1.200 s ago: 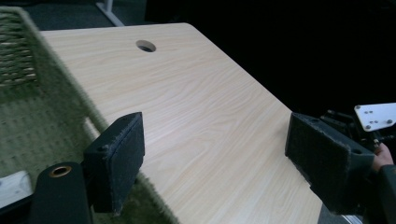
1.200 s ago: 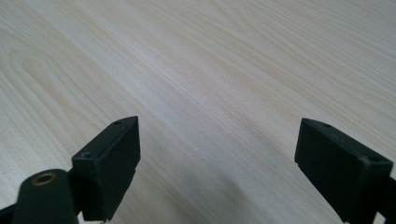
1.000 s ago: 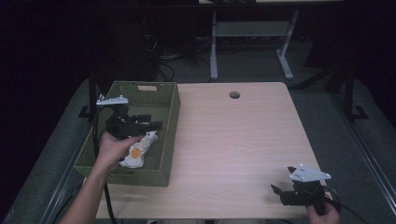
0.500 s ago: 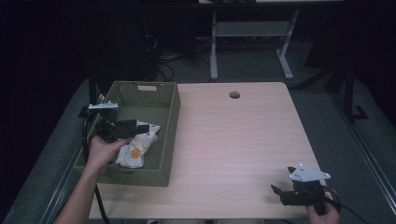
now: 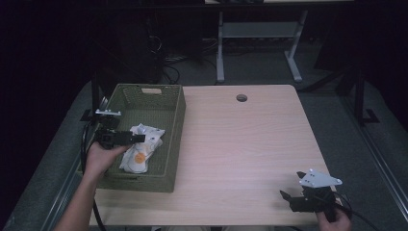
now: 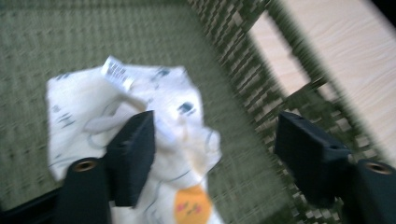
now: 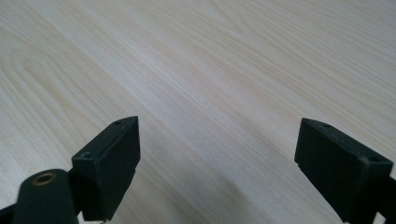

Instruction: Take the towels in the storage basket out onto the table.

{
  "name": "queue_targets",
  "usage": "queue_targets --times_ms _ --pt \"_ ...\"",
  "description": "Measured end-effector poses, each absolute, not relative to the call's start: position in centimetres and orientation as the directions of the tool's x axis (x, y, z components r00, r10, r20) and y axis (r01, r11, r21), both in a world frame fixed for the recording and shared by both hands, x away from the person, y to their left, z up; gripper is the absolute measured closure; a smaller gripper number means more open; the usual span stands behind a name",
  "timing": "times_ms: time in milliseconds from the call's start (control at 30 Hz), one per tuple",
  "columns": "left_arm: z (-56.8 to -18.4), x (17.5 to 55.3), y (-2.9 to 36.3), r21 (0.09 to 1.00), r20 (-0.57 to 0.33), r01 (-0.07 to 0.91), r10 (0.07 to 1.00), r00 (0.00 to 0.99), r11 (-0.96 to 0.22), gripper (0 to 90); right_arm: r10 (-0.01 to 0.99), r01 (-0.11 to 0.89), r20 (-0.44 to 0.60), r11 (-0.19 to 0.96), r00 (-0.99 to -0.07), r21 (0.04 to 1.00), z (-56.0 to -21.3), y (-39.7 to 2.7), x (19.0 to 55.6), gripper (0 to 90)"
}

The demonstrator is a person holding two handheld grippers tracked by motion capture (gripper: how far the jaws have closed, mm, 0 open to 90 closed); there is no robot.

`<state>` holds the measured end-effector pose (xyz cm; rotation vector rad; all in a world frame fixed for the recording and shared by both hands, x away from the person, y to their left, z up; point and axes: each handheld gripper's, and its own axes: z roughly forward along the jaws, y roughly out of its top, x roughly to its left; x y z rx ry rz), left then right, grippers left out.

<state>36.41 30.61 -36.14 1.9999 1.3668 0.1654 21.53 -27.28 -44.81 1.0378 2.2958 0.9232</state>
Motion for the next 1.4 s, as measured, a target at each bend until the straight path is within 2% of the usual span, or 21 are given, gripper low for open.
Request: queue_targets --times_ms 333,567,800,1267,1400 --pt "-37.8 37.6 29.6 0.472 -0.171 0.832 0.895 0.411 -0.292 36.6 0.781 0.475 -0.127 0.490 -0.611 0.731 -44.7 -27.4 21.4 13.9" --pt "-38.7 38.5 29.1 0.401 -0.140 0.856 0.902 0.409 -0.326 33.7 0.779 0.469 -0.130 0.492 -0.613 0.733 -44.6 -27.4 21.4 13.9" --pt "-39.7 39.4 28.6 0.355 -0.151 0.877 0.905 0.397 -0.325 36.1 0.779 0.469 -0.130 0.492 -0.614 0.733 -44.6 -27.4 21.4 13.9" --pt "-41.8 40.7 27.5 0.239 -0.123 0.904 0.913 0.389 -0.354 34.9 0.780 0.472 -0.126 0.490 -0.613 0.733 -44.6 -27.4 21.3 14.0" --pt "-42.2 40.8 27.4 0.194 -0.093 0.911 0.918 0.386 -0.363 39.4 0.780 0.468 -0.127 0.487 -0.613 0.738 -44.6 -27.5 21.3 13.9"
